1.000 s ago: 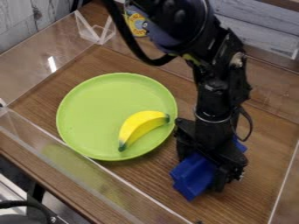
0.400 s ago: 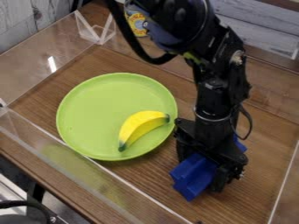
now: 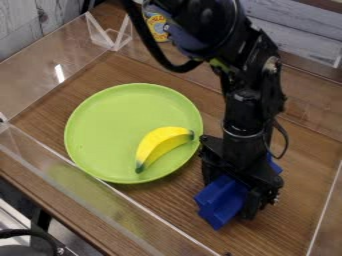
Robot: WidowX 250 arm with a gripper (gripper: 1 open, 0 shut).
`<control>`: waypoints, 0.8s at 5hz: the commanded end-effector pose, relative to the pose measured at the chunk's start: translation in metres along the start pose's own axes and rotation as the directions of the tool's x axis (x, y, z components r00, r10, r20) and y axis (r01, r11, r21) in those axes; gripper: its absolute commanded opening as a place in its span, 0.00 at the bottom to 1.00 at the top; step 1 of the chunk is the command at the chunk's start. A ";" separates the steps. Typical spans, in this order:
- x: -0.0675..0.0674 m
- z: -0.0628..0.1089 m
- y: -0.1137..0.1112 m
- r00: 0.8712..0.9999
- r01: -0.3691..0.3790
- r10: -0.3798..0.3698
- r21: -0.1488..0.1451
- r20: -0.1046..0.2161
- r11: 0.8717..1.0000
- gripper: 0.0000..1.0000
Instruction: Put the blue object in the green plate
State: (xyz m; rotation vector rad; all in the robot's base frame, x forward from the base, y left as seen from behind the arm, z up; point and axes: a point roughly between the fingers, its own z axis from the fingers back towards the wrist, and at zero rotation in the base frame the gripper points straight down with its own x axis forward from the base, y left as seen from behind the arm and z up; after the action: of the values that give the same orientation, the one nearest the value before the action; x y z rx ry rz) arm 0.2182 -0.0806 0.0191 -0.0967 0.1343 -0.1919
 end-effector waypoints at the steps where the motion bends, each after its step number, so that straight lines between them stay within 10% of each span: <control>1: 0.000 0.001 0.003 1.000 -0.011 0.011 -0.003 -0.002 1.000 1.00; 2: 0.000 0.001 0.004 1.000 -0.014 0.014 -0.003 -0.006 1.000 0.00; 4: 0.000 0.001 0.006 1.000 -0.021 0.021 -0.005 -0.014 1.000 0.00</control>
State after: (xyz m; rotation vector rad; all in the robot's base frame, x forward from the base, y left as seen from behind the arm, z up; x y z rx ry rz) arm 0.2181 -0.0779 0.0191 -0.0992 0.1504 -0.1830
